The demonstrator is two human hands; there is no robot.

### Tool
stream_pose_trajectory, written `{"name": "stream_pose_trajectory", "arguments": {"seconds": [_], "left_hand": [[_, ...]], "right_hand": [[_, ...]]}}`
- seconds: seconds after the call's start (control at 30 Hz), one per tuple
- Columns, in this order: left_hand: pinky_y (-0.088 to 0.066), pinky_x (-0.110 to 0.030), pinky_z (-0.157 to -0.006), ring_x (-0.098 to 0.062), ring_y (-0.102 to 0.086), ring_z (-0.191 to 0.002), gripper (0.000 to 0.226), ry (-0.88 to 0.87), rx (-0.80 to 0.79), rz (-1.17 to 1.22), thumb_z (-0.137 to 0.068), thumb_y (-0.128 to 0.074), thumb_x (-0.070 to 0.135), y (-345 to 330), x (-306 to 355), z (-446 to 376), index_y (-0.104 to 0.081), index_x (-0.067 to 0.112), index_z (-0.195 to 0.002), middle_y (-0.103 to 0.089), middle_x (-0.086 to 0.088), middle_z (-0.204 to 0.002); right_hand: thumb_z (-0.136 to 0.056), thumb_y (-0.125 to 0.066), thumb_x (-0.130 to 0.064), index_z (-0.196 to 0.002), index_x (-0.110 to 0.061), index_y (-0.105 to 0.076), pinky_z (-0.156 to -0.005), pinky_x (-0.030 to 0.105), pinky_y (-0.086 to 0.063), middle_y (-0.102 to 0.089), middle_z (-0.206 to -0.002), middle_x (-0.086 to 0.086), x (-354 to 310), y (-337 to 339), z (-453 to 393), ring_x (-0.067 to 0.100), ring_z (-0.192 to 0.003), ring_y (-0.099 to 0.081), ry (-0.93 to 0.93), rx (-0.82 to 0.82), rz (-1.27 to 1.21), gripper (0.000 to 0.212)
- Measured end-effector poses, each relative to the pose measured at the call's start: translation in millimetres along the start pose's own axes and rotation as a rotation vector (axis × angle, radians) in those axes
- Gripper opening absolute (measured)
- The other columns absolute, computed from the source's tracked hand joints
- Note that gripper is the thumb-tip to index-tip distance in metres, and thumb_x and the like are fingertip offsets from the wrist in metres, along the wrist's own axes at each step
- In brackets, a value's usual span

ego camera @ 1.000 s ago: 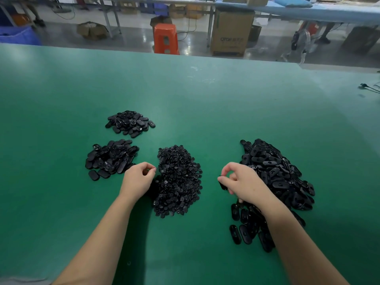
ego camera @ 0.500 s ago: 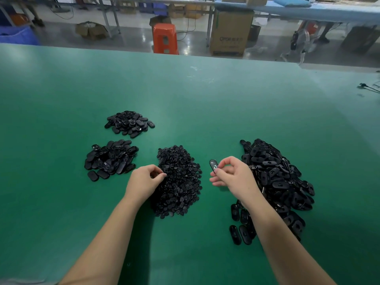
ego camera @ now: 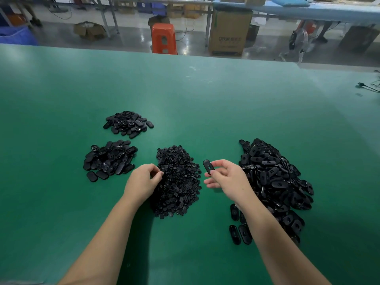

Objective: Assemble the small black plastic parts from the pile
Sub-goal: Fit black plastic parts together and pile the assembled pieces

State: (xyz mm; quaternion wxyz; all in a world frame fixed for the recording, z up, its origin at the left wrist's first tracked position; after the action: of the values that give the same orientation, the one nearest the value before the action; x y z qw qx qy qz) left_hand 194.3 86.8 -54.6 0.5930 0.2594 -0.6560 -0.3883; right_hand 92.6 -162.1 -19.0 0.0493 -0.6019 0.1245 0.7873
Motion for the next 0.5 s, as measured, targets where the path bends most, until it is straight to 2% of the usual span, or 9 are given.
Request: {"name": "stream_pose_trajectory", "arguments": {"seconds": [0.13,0.27,0.33,0.5], "left_hand": [[-0.051,-0.032,-0.065,-0.007,-0.058,-0.073,0.017,0.009,-0.032,-0.01,-0.091,-0.07,0.044,-2.0,-1.3,0.5,-0.068,0.028,-0.085,-0.064,0.011,-0.08],[-0.05,-0.033,-0.069,-0.011,-0.059,-0.079,0.017,0.018,-0.015,-0.001,-0.09,-0.072,0.046,-1.2,-1.4,1.1,-0.067,0.029,-0.086,-0.063,0.009,-0.083],[-0.052,-0.034,-0.071,-0.011,-0.059,-0.08,0.016,0.021,-0.024,-0.008,-0.09,-0.071,0.045,-2.3,-0.7,1.4,-0.068,0.03,-0.087,-0.063,0.01,-0.085],[-0.047,-0.032,-0.069,-0.006,-0.056,-0.08,0.014,0.019,-0.029,-0.028,-0.094,-0.068,0.038,-2.2,-0.5,0.8,-0.07,0.028,-0.085,-0.063,0.009,-0.087]], "right_hand": [[-0.098,-0.057,0.0,-0.107,-0.011,-0.06,-0.069,0.031,-0.063,-0.076,-0.091,0.011,2.3,-1.9,0.1,0.025,-0.077,-0.076,-0.021,-0.001,0.004,0.014],[-0.097,-0.062,-0.006,-0.104,-0.004,-0.062,-0.066,0.031,-0.062,-0.077,-0.087,0.011,4.4,-2.0,1.4,0.024,-0.072,-0.075,-0.031,0.012,-0.047,0.007],[-0.095,-0.068,-0.011,-0.101,-0.001,-0.064,-0.065,0.03,-0.062,-0.076,-0.087,0.013,4.4,-0.8,2.1,0.022,-0.071,-0.074,-0.021,0.028,-0.053,0.012],[-0.091,-0.073,-0.012,-0.096,-0.006,-0.068,-0.062,0.025,-0.058,-0.069,-0.08,0.007,5.6,4.8,1.8,0.014,-0.062,-0.067,0.002,0.087,0.044,0.009]]}}
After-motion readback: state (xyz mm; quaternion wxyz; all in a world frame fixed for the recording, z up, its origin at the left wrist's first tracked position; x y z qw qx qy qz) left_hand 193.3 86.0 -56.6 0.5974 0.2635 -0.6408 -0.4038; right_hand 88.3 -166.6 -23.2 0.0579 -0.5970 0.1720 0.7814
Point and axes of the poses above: each hand's wrist, its own z-axis away from the middle knuckle, its own y-axis out of the back of the hand, x = y × z, the point moved 9 cm from there along -z, towards the middle knuckle
